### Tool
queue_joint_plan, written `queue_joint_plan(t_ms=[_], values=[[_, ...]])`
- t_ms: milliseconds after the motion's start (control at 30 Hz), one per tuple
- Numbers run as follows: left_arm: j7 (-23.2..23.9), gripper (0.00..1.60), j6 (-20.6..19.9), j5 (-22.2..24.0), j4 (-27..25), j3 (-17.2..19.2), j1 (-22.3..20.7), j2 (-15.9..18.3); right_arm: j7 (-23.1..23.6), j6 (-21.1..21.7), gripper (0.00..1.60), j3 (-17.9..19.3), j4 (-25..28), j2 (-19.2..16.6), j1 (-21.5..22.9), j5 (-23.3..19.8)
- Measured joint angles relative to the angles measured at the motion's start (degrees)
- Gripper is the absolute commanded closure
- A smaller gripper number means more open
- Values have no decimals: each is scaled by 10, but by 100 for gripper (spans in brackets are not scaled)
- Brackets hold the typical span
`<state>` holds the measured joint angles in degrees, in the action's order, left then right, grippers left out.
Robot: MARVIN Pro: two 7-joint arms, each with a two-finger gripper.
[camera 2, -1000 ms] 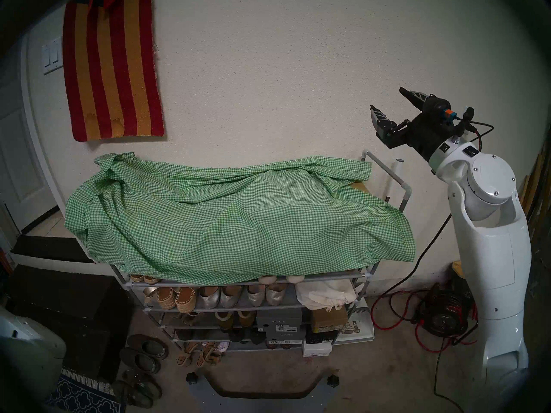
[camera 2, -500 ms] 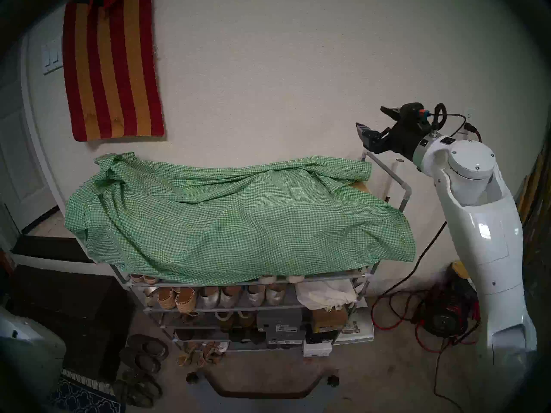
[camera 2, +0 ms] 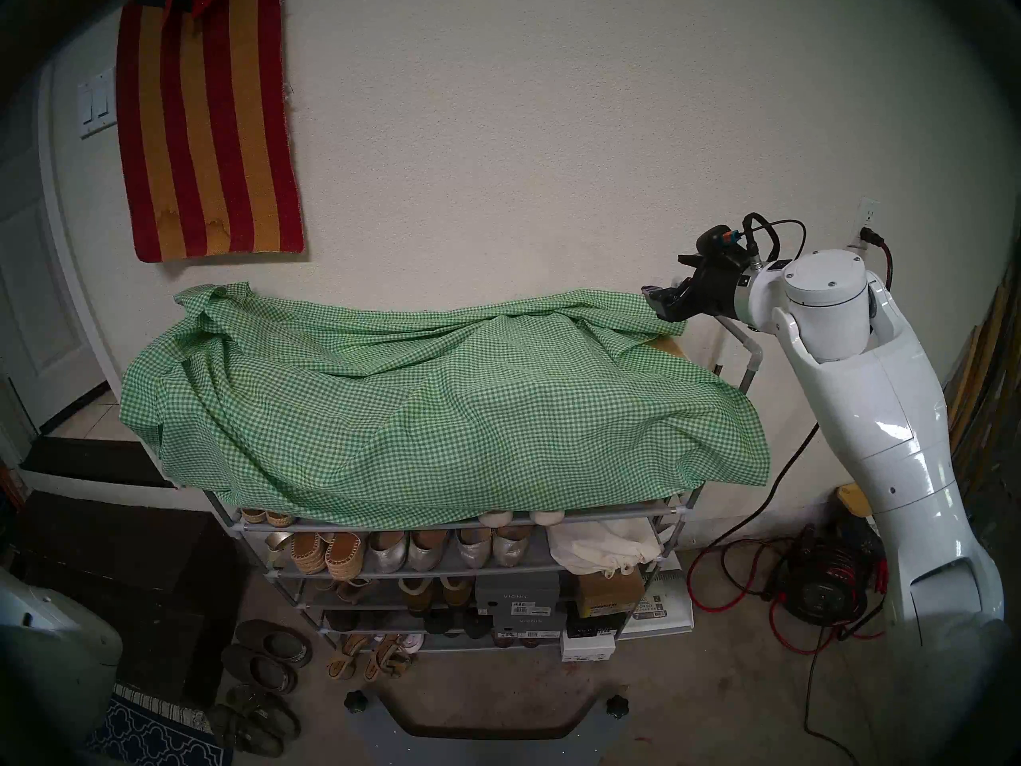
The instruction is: Lift the object off the cloth, cover the shoe rack with the cloth, put the object back
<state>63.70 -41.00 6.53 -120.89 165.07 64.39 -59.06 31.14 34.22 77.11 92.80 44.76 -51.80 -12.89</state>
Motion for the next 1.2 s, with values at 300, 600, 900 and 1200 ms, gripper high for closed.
queue_joint_plan(t_ms=[300, 600, 900, 1200], values=[[0, 160, 0, -1, 0, 0, 0, 0, 69, 42, 0, -54, -53, 6, 58, 27], [1, 160, 0, -6, 0, 0, -3, 0, 110, 52, 0, -104, -128, 15, 104, 54], [1, 160, 0, -14, 0, 0, -8, 0, 134, 36, 0, -116, -162, 24, 129, 64], [2, 160, -1, -20, 0, 0, -13, 0, 152, 18, 0, -120, -192, 31, 139, 64]])
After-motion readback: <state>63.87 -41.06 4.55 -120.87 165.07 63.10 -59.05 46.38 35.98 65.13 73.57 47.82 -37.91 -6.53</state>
